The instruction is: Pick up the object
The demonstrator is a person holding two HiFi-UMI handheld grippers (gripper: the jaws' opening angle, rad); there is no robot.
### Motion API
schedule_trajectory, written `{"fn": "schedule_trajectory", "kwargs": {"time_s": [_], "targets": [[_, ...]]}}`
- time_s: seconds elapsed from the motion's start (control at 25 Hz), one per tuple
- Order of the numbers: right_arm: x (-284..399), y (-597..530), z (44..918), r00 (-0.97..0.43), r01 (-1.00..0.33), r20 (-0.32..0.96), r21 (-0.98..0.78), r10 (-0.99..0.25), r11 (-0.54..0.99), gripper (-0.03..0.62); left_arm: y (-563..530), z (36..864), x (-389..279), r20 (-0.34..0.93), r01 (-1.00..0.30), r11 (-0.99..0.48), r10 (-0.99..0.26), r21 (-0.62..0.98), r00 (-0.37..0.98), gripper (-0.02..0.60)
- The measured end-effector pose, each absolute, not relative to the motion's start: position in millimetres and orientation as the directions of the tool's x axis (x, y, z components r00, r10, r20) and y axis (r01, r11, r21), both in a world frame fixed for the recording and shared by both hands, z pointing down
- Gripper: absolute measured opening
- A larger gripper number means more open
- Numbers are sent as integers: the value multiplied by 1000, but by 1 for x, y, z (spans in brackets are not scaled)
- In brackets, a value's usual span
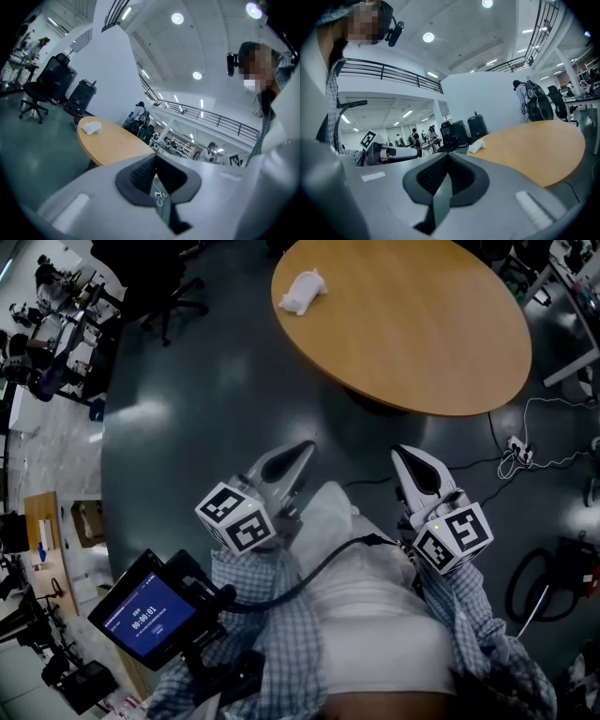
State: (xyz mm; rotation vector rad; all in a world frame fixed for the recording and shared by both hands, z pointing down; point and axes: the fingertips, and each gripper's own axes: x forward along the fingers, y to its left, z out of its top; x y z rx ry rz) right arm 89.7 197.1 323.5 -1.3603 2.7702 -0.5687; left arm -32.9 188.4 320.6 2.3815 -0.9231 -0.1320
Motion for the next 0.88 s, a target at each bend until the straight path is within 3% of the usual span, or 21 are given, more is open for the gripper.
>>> {"fn": "schedule_trajectory", "kwargs": {"time_s": [0.64, 0.88], "targets": [[98, 129, 323, -595, -790, 134, -275, -792, 548, 6, 107, 323, -28, 60, -574, -638, -641, 513, 765, 3], [92, 64, 328, -594, -791, 149, -284, -791, 541, 6, 32, 337, -39, 120, -613, -602, -657, 512, 745, 3]]}}
